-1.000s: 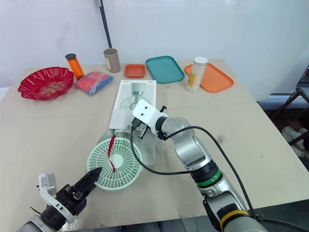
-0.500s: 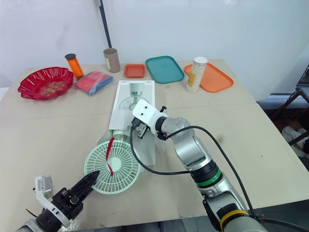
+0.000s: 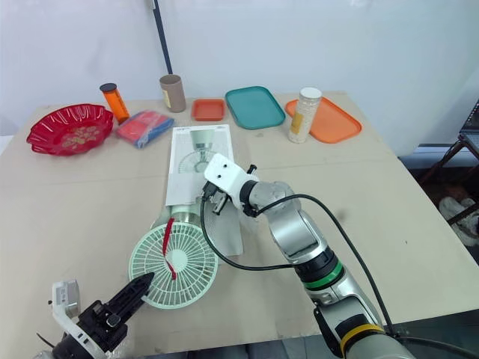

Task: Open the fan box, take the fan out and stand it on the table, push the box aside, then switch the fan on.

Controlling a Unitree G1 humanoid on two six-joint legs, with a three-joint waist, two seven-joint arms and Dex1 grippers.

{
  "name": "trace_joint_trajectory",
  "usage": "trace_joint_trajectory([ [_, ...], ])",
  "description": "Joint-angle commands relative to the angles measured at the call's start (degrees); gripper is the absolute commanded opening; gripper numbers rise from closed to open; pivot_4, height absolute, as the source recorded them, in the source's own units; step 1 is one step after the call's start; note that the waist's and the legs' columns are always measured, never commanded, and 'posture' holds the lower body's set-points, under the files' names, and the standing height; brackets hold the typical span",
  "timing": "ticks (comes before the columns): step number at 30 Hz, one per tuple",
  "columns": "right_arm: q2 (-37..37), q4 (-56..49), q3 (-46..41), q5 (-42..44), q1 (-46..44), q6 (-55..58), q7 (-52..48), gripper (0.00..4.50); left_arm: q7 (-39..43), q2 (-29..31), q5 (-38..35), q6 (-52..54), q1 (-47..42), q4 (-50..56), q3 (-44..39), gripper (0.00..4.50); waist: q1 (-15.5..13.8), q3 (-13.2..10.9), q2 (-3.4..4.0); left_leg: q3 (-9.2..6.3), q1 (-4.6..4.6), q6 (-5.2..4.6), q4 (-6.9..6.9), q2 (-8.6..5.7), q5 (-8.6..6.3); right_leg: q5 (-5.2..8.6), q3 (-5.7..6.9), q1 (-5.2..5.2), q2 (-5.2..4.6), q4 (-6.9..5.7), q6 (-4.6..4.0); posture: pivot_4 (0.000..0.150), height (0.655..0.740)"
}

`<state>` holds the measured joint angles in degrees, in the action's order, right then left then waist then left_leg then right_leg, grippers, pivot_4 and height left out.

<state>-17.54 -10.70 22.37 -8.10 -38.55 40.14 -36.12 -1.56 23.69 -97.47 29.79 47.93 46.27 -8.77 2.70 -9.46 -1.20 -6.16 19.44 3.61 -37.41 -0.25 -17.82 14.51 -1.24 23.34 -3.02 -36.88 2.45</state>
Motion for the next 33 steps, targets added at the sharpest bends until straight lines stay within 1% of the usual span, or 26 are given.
trace_joint_trajectory([
  [1, -0.06, 0.32, 0.3, -0.01, -0.08, 0.96, 0.11, 0.0, -4.16, 0.63, 7.08, 1.46, 4.33, -9.06, 0.55, 1.94, 0.0, 0.01, 0.02, 0.0, 0.0, 0.0, 0.0, 0.0, 0.0, 0.0, 0.0, 0.0, 0.0, 0.0, 0.0, 0.15, 0.7255],
  [7, 0.43, 0.14, 0.58, -0.05, -0.21, 1.37, 0.42, 0.0, -5.29, -0.01, 9.16, 1.84, 2.14, -8.36, 3.22, 1.94, -0.07, 0.24, 0.31, -0.02, -0.03, -0.02, 0.0, -0.06, -0.01, 0.02, -0.01, -0.07, -0.05, 0.0, 0.05, 0.15, 0.7255],
  [17, -0.19, -1.22, 0.37, 0.18, 0.45, 1.73, -0.03, 0.0, -3.53, 0.16, 7.95, -0.03, 1.58, -9.17, -0.7, 1.94, -0.1, 0.27, 0.38, -0.05, -0.03, -0.02, 0.0, -0.06, -0.01, 0.01, 0.01, -0.08, -0.04, 0.0, 0.06, 0.15, 0.7255],
  [18, -0.25, -1.3, 0.35, 0.2, 0.49, 1.72, -0.06, 0.0, -3.52, 0.03, 7.82, -0.28, 1.37, -9.07, -0.97, 2.64, -0.09, 0.27, 0.37, -0.05, -0.03, -0.02, 0.0, -0.06, -0.01, 0.01, 0.01, -0.07, -0.04, 0.0, 0.06, 0.15, 0.7255],
  [20, -0.19, -1.18, 0.37, 0.19, 0.4, 1.62, -0.05, 0.0, -3.49, -0.3, 7.07, -0.8, 0.72, -8.74, -1.41, 3.06, -0.13, 0.19, 0.5, -0.05, -0.03, -0.02, 0.0, -0.05, -0.01, 0.0, 0.01, -0.07, -0.04, 0.0, 0.05, 0.15, 0.7255],
  [21, -0.11, -1.04, 0.4, 0.19, 0.32, 1.55, 0.0, 0.0, -3.61, -0.45, 6.71, -0.95, 0.32, -8.46, -1.68, 3.49, -0.15, 0.15, 0.55, -0.07, -0.03, -0.02, -0.01, -0.07, 0.0, -0.01, 0.02, -0.06, -0.04, 0.0, 0.06, 0.15, 0.7255],
  [22, -0.05, -0.91, 0.46, 0.2, 0.24, 1.48, 0.04, 0.0, -3.8, -0.64, 6.36, -1.08, -0.05, -8.26, -1.97, 3.78, -0.22, 0.08, 0.65, -0.08, -0.02, -0.03, -0.01, -0.07, 0.0, -0.02, 0.02, -0.07, -0.05, -0.01, 0.08, 0.15, 0.7255],
  [24, 0.01, -0.73, 0.52, 0.19, 0.17, 1.32, 0.06, 0.0, -4.61, -0.8, 5.76, -1.07, -0.5, -7.93, -2.3, 4.43, -0.53, 0.01, 0.61, -0.14, 0.03, -0.04, -0.01, -0.14, 0.02, -0.04, 0.05, -0.05, -0.1, 0.0, 0.1, 0.15, 0.7255],
  [29, 0.06, -0.49, 0.58, 0.27, 0.14, 0.94, -0.09, 0.0, -5.16, -1.09, 3.7, -1.34, -0.34, -5.86, -2.75, 4.43, -0.63, -0.17, 0.8, -0.17, 0.11, -0.03, -0.02, -0.17, 0.03, -0.04, 0.1, -0.01, -0.14, 0.0, 0.12, 0.15, 0.7255],
  [33, 0.17, -0.77, 0.68, 0.34, 0.19, 0.91, -0.15, 0.0, -6.25, -1.15, 2.38, -2.04, -0.78, -4.62, -3.4, 4.43, -0.63, -0.22, 0.74, -0.18, 0.15, -0.02, -0.02, -0.17, 0.03, -0.05, 0.11, 0.01, -0.14, 0.0, 0.11, 0.15, 0.7255],
])
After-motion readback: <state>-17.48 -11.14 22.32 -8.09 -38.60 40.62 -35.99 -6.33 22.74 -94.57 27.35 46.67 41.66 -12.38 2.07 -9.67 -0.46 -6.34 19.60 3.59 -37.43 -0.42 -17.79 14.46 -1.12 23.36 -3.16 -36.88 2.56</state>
